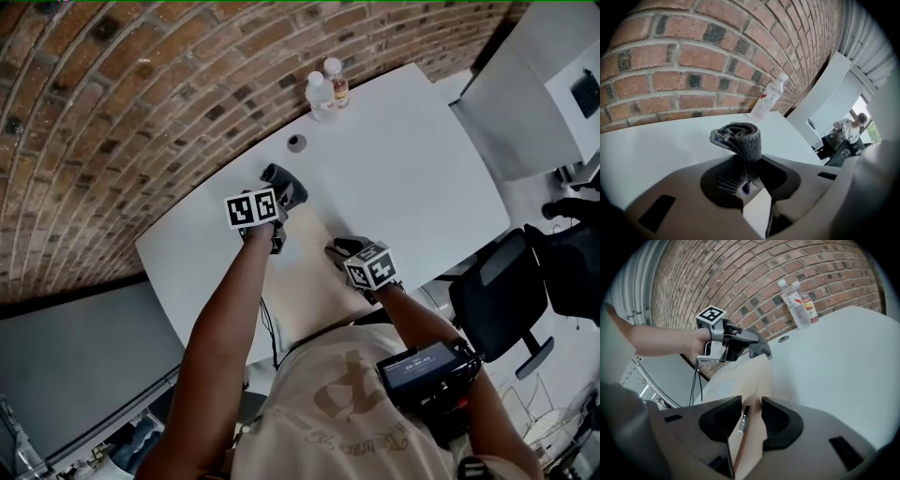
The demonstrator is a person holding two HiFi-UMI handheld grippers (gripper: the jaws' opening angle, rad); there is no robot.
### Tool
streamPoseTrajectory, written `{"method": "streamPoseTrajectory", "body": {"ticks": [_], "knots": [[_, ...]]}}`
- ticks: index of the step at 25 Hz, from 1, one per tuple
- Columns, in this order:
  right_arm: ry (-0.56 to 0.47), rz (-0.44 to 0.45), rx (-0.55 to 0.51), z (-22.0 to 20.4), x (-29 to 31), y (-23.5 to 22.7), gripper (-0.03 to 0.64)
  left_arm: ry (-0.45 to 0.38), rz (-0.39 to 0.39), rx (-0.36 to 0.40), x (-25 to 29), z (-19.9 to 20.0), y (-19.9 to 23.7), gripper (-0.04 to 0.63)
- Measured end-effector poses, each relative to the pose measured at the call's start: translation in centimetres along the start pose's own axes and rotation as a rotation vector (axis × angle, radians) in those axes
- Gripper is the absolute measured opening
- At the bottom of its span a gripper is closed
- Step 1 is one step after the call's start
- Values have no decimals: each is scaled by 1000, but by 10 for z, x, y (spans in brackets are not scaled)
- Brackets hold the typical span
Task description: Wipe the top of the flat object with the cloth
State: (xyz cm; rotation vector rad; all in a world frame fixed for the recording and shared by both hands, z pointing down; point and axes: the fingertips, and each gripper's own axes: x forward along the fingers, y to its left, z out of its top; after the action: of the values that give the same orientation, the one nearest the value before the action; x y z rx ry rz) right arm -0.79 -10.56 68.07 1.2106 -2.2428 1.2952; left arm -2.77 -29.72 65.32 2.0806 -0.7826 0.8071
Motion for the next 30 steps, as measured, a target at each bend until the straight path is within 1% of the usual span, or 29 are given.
{"method": "streamPoseTrajectory", "body": {"ticks": [3, 7, 10, 15, 21, 26, 30], "knots": [[1, -4, -8, 0, 1, -1, 144, 80, 15, 35, 14, -8, -1, 106], [6, -14, -13, -1, 0, -1, 144, 183, 40, 113, 17, -24, 3, 104], [13, -26, -26, -2, 0, -2, 144, 226, 45, 123, 12, -33, 11, 104], [29, -43, -59, 2, -3, 2, 146, 262, 47, 144, -1, -42, 25, 104], [33, -69, -57, 1, -3, 2, 146, 304, 88, 181, -23, -55, 49, 104], [35, -82, -73, 2, -4, 1, 146, 288, 104, 152, -43, -63, 68, 104], [41, -95, -74, 1, -4, 1, 146, 296, 130, 142, -61, -72, 89, 104]]}}
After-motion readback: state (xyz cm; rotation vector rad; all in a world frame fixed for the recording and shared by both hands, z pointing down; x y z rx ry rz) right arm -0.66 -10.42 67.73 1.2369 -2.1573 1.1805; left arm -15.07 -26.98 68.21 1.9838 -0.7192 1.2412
